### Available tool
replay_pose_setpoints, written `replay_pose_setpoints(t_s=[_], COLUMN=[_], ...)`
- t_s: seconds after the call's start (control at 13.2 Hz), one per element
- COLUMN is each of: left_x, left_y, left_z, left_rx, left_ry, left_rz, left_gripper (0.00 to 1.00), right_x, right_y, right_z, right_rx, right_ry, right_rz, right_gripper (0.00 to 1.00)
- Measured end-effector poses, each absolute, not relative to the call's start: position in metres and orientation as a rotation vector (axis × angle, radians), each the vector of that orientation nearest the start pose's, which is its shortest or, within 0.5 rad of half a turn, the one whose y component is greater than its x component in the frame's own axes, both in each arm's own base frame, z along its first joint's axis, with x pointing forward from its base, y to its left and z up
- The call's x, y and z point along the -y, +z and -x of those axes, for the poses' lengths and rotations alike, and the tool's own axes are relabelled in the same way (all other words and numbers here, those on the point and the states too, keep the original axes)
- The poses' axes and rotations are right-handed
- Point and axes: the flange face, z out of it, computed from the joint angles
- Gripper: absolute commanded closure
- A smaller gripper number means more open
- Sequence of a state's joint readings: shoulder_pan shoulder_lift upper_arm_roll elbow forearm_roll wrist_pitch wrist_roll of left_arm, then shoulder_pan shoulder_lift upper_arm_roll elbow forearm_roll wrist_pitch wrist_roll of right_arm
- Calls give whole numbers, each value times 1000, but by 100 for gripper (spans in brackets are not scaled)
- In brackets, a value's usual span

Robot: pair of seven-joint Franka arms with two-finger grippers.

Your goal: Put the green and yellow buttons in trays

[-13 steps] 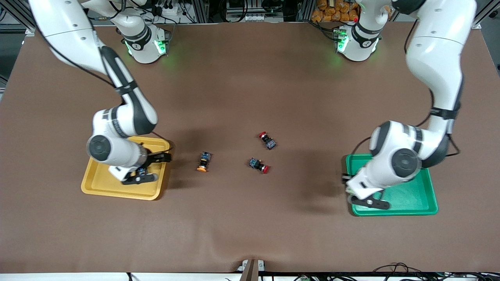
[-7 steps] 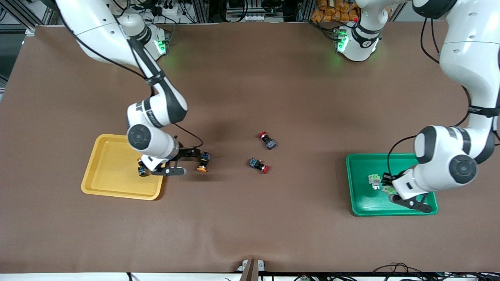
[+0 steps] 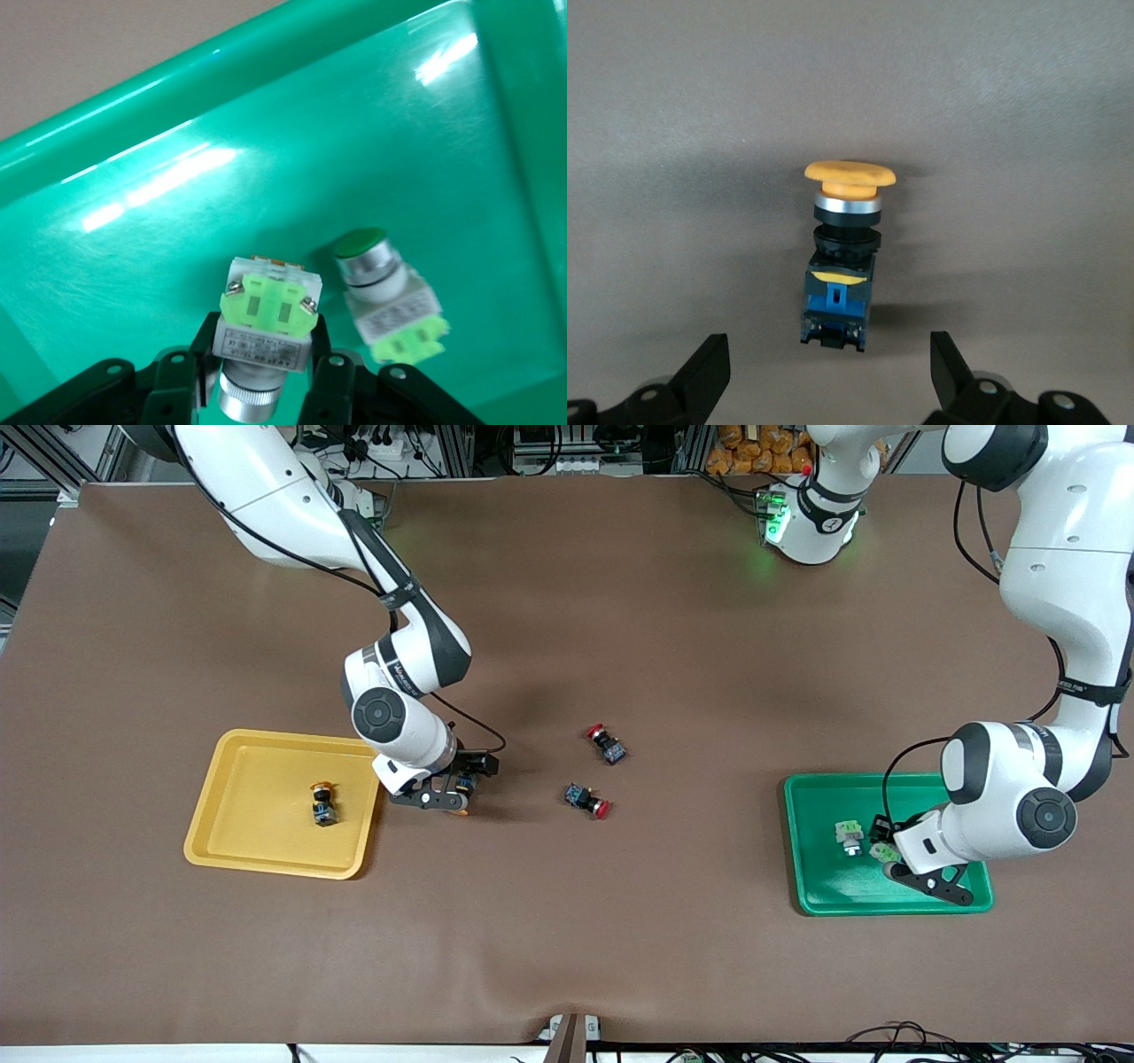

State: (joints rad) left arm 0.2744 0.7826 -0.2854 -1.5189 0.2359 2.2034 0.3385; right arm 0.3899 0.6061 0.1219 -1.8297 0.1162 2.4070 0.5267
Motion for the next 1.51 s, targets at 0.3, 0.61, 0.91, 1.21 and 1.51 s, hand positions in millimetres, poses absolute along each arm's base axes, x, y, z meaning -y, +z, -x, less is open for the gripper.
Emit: replay_pose_setpoints(t_s=[0.3,0.61,0.91,1.21,1.51], left_x=[-37,-36,-32,-4,24], left_y=[204,202,224,277,323], left_z=[-702,-703,-714,-725,-725], left_rx=[-692,-757,-769,-823,-869], left_ry=[86,82,8,-119,-187], left_rz=[3091,3078,3069,3049,3040], left_gripper=[0,0,0,0,0], right_x=[-312,-318,-318,-318,-318], right_y=[191,178,177,178,180], right_z=[-565,-561,-561,-562,-562], right_rx=[-191,-179,-204,-232,-230], right_ry=[130,128,122,119,133], right_rz=[3015,3016,3013,3011,3015], right_gripper=[14,24,100,100,100])
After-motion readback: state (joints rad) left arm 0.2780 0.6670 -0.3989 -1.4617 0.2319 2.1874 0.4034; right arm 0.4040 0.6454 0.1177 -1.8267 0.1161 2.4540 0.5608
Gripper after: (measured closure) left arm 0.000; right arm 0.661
